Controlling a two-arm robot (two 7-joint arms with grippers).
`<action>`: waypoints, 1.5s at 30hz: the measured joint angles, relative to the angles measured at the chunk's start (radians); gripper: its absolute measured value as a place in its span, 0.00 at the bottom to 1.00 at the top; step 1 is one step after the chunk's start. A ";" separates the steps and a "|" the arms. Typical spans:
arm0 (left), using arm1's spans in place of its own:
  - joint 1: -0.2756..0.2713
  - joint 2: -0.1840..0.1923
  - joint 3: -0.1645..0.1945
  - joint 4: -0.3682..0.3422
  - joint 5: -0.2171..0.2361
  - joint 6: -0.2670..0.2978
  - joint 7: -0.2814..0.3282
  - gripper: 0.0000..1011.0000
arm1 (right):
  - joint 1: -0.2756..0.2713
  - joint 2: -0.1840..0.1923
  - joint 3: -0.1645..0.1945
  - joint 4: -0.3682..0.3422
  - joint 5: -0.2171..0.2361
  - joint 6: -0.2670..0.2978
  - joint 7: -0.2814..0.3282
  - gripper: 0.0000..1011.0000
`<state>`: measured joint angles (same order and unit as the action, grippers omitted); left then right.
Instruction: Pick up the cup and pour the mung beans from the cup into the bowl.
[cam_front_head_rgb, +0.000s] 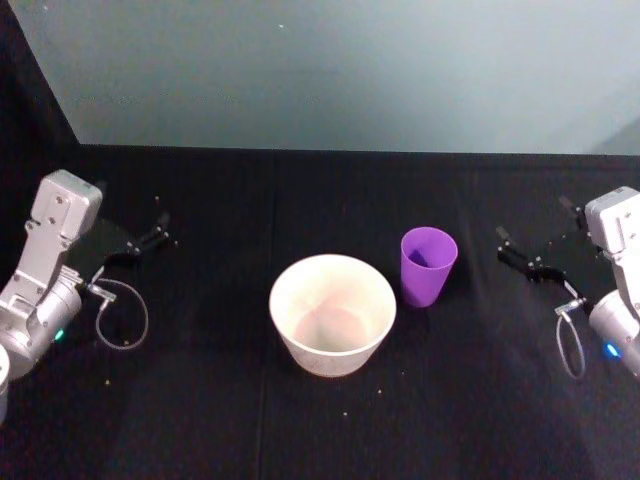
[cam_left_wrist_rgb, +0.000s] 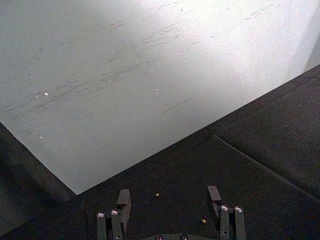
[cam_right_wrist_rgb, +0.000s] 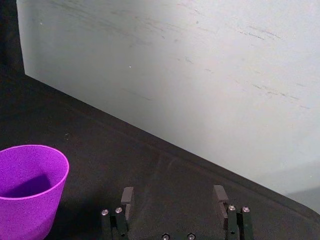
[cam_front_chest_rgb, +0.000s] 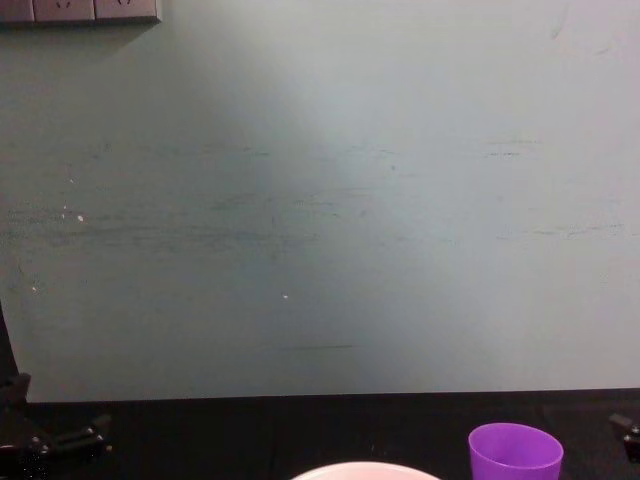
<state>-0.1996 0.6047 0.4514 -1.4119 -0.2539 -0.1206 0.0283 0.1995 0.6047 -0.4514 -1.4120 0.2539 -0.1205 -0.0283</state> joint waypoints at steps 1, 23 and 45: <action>0.000 0.000 0.000 0.000 0.000 0.000 0.000 0.99 | 0.000 0.000 0.000 0.000 0.000 0.000 0.000 0.99; 0.000 0.000 0.000 0.000 0.000 0.000 0.000 0.99 | 0.000 0.000 0.000 0.000 0.000 0.000 0.000 0.99; 0.000 0.000 0.000 0.000 0.000 0.000 0.000 0.99 | -0.036 0.010 0.030 -0.009 0.010 -0.037 0.021 0.99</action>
<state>-0.1996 0.6047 0.4513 -1.4120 -0.2539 -0.1205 0.0283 0.1630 0.6152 -0.4210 -1.4213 0.2637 -0.1580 -0.0074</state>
